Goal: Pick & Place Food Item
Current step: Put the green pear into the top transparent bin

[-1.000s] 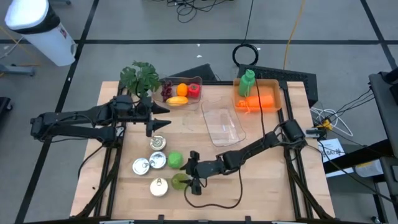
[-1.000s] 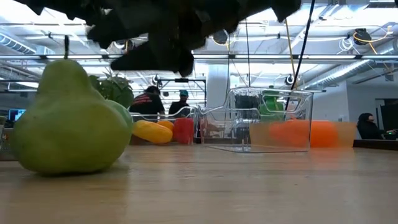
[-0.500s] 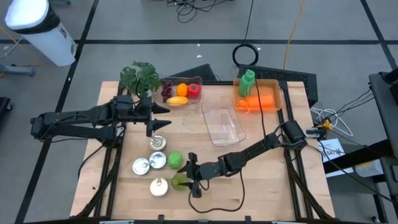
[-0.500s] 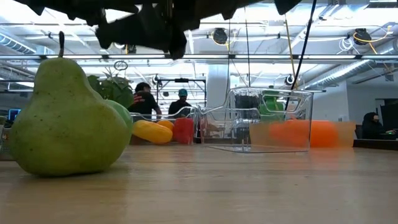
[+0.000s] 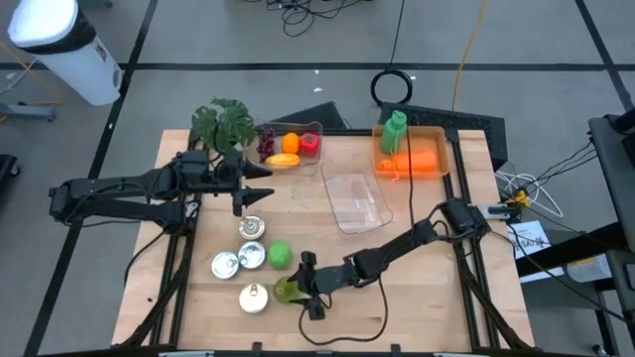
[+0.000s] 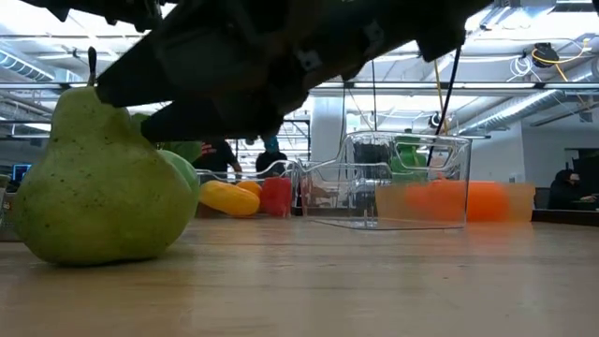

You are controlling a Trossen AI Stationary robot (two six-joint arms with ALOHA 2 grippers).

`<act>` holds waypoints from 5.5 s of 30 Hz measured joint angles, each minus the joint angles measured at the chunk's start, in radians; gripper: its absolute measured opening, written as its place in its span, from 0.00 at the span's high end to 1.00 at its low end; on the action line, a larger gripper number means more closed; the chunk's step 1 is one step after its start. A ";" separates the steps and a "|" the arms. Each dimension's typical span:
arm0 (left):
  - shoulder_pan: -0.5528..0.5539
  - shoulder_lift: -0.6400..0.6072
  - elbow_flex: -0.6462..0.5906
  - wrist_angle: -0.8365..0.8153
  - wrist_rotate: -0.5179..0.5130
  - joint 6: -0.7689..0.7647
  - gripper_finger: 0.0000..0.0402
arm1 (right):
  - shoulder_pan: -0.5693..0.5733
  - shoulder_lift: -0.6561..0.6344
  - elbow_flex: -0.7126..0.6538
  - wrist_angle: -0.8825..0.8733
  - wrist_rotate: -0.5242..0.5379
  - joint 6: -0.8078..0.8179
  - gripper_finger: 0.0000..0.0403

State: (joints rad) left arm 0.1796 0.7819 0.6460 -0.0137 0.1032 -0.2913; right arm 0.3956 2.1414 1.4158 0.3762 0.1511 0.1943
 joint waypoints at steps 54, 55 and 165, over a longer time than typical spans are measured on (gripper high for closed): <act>-0.408 0.299 0.000 -0.006 -0.085 0.016 0.23 | -0.039 -0.071 -0.075 -0.159 0.165 0.003 0.40; -0.425 0.319 0.000 -0.001 -0.078 0.014 0.21 | -0.041 -0.071 -0.080 -0.156 0.165 0.007 0.40; -0.607 0.558 0.001 0.166 -0.218 0.050 0.57 | -0.049 -0.072 -0.087 -0.119 0.160 0.021 0.33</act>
State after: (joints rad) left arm -0.4277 1.3396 0.6468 0.1525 -0.1149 -0.2417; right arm 0.3462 2.0693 1.3285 0.2568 0.3111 0.2157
